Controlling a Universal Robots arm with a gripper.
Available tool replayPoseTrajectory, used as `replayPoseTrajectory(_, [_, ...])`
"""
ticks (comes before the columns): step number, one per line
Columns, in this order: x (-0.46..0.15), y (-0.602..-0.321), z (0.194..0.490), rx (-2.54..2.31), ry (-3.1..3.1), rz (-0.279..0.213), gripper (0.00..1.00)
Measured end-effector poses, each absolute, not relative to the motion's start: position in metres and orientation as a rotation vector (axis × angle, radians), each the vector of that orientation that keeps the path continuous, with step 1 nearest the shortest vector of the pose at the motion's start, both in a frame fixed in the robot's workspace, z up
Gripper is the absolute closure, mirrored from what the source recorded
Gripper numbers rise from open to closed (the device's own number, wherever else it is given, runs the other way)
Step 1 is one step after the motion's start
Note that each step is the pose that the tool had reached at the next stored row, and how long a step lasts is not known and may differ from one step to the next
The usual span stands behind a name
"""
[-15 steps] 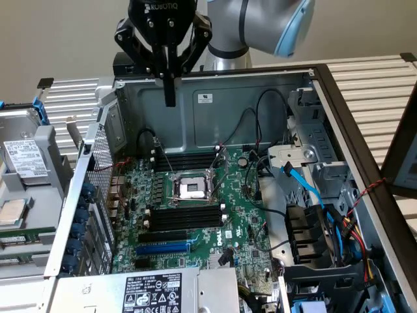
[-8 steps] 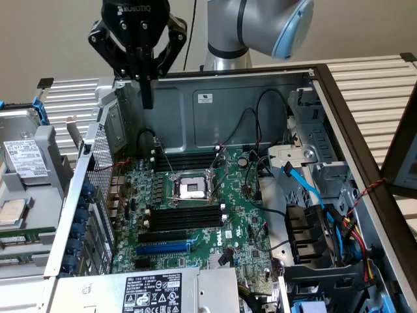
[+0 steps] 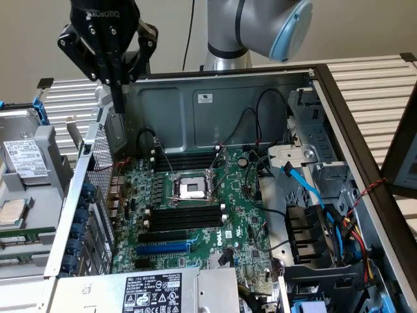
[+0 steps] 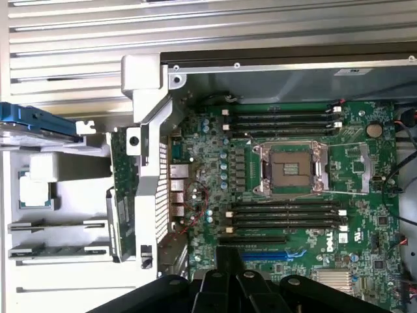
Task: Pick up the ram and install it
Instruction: 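Reach for the ram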
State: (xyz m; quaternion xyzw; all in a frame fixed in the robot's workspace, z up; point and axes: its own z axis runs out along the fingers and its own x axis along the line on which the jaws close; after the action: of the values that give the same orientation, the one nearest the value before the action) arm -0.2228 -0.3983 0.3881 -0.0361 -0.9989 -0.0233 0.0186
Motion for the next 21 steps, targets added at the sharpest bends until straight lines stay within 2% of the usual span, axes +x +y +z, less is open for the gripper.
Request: replayPoseTrajectory(21, [-0.319,-0.398,0.377,-0.112,-3.101,-0.072,0.89])
